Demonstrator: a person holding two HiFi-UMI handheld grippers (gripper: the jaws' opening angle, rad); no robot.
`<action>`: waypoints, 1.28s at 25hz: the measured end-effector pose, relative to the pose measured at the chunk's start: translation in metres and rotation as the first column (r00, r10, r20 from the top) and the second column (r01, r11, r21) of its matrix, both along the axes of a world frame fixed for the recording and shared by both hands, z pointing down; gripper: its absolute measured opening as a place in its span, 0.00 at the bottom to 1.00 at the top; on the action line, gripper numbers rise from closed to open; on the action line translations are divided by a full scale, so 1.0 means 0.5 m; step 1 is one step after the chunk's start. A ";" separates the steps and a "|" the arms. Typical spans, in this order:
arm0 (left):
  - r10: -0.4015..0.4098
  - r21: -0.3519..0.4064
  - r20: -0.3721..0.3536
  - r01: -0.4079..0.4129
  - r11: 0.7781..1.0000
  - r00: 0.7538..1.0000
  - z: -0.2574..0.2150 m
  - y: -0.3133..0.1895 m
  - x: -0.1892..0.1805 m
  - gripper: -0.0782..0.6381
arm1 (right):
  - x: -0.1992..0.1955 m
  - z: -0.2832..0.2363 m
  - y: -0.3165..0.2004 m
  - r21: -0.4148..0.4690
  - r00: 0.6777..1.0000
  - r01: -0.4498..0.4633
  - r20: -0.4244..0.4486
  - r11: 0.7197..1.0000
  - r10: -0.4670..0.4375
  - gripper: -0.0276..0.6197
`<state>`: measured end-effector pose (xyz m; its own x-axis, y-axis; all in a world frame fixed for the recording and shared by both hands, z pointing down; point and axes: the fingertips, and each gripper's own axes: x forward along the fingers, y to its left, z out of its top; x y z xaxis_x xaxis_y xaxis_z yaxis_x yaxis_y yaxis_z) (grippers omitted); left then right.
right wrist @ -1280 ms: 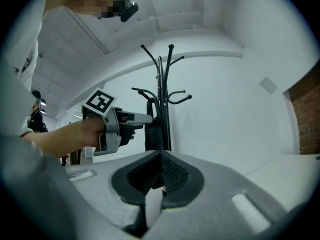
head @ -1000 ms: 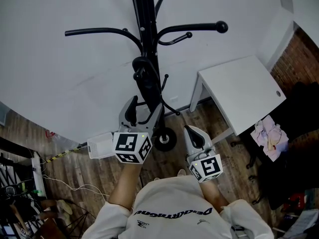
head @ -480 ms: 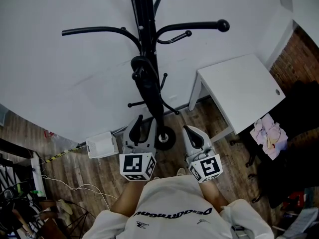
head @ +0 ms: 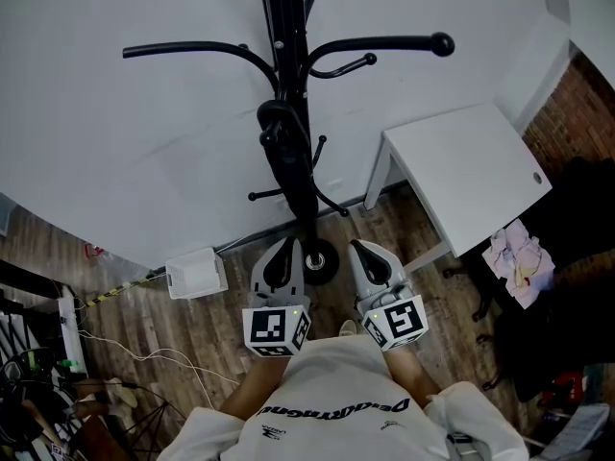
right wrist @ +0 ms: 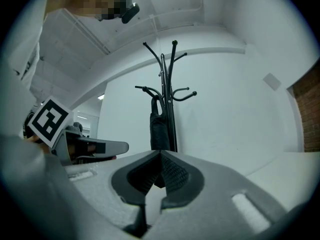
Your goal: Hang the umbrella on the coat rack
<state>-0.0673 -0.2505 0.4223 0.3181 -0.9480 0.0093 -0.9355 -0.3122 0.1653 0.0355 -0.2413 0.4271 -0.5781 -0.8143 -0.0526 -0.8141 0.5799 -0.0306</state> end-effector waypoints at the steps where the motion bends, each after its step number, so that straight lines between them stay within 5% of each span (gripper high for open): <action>1: -0.004 -0.002 0.005 0.004 1.000 1.000 0.003 0.003 0.000 0.11 | -0.002 0.001 0.001 -0.001 1.000 0.002 0.000 1.000 -0.002 0.04; 32: 0.036 -0.046 0.043 -0.034 0.998 0.998 0.076 0.022 0.014 0.11 | -0.013 0.033 -0.008 -0.039 0.999 0.010 -0.035 0.999 -0.011 0.04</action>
